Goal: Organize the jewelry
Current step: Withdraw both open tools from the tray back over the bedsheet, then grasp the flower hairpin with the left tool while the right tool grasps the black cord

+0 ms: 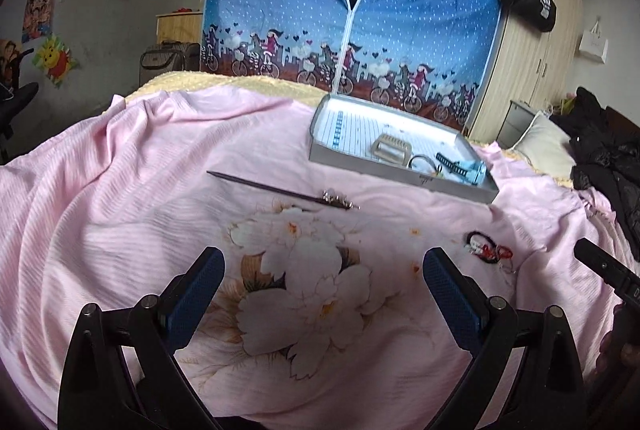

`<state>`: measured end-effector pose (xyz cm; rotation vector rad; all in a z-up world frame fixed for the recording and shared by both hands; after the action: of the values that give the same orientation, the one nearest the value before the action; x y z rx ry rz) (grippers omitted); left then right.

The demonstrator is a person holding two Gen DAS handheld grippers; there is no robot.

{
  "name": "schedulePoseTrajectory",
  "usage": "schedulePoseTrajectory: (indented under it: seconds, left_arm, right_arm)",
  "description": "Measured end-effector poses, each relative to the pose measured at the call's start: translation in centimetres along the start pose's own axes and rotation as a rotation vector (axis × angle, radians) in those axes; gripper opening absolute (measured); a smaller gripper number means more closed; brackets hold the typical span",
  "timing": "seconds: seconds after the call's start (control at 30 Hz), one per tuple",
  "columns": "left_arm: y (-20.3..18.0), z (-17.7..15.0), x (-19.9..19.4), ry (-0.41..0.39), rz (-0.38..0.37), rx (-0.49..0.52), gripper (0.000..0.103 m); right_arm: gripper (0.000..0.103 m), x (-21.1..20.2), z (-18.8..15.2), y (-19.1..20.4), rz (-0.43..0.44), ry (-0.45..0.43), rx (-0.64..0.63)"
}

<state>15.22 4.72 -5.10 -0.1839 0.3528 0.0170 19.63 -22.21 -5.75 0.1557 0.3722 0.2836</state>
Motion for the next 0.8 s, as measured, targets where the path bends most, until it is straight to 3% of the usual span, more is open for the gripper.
schedulePoseTrajectory:
  seconds: [0.33,0.57,0.67,0.8]
  left_arm:
    - [1.7,1.1,3.9,0.081,0.007,-0.013,0.097]
    - [1.5,2.0,7.5,0.15,-0.021,0.158,0.097]
    - [1.5,2.1,9.3,0.182,-0.039,0.195,0.097]
    - [1.6,2.5,12.0,0.23,-0.094,0.193,0.097]
  right_arm:
    - [0.103,3.1,-1.7,-0.1,0.016,0.155,0.015]
    - [0.103,4.9,-1.8,0.0,0.052,0.205,0.024]
    - [0.103,5.3,-2.2,0.0,0.108,0.24,0.086]
    - [0.103,5.9,-1.8,0.3,0.132,0.233,0.077]
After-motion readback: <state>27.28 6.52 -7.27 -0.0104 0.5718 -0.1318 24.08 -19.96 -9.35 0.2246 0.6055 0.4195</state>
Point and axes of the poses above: each gripper's, at about its wrist camera, not at the fingertips, and x roughly the way its jaws point, y to its left, z to its top, the point moved 2 cm from there along x, roughly the way its jaws point, and after that the axes turned 15 degrees about -y, right-handed, at the moved point
